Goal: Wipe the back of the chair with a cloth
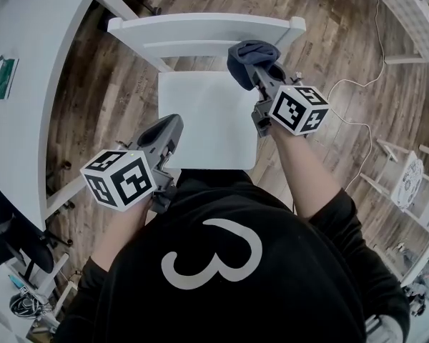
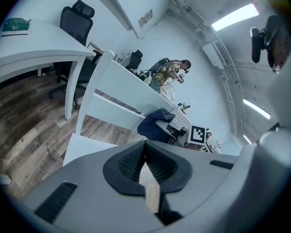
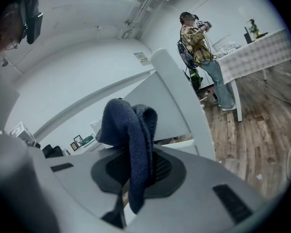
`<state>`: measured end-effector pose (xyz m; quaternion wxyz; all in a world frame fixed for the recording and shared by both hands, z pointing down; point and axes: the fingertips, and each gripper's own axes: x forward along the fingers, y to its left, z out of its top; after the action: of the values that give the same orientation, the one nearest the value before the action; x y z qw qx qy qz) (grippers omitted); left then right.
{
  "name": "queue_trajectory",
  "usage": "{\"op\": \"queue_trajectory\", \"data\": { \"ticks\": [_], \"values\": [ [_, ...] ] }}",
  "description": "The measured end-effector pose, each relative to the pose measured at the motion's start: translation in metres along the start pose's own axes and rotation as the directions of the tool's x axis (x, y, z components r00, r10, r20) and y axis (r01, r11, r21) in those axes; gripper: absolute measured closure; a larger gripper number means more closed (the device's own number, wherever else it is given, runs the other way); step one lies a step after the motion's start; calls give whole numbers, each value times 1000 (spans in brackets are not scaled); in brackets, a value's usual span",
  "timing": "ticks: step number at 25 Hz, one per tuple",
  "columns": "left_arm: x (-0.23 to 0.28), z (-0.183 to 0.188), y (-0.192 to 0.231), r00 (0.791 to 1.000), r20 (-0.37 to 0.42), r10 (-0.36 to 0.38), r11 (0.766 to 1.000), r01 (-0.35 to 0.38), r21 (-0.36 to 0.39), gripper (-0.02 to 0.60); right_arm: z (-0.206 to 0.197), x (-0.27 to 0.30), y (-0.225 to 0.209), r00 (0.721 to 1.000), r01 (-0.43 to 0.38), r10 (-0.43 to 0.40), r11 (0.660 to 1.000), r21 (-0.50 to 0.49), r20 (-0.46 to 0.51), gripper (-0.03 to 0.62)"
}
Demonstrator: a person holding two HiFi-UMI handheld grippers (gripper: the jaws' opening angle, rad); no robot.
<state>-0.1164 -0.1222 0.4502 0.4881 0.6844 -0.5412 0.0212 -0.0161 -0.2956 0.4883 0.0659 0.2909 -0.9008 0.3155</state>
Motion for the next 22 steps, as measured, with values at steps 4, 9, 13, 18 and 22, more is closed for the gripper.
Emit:
{"op": "queue_trajectory", "data": {
  "ticks": [4, 9, 13, 18, 22],
  "values": [
    [-6, 6, 22, 1000, -16, -11, 1000, 12, 4, 568, -17, 19, 27, 1000, -26, 26, 999, -21, -15, 544],
    [-21, 16, 53, 1000, -14, -18, 1000, 18, -13, 568, -45, 49, 64, 997, -52, 49, 998, -47, -57, 543],
    [-34, 25, 83, 1000, -13, -10, 1000, 9, -30, 568, -62, 81, 88, 994, -69, 64, 996, -59, -84, 543],
    [-52, 30, 114, 1000, -7, 6, 999, -6, -48, 568, -84, 115, 113, 989, -96, 89, 994, -58, -116, 543],
    [-64, 37, 132, 1000, 1, 17, 998, -17, -54, 568, -97, 141, 120, 989, -72, 63, 995, -67, -132, 543]
  ]
}}
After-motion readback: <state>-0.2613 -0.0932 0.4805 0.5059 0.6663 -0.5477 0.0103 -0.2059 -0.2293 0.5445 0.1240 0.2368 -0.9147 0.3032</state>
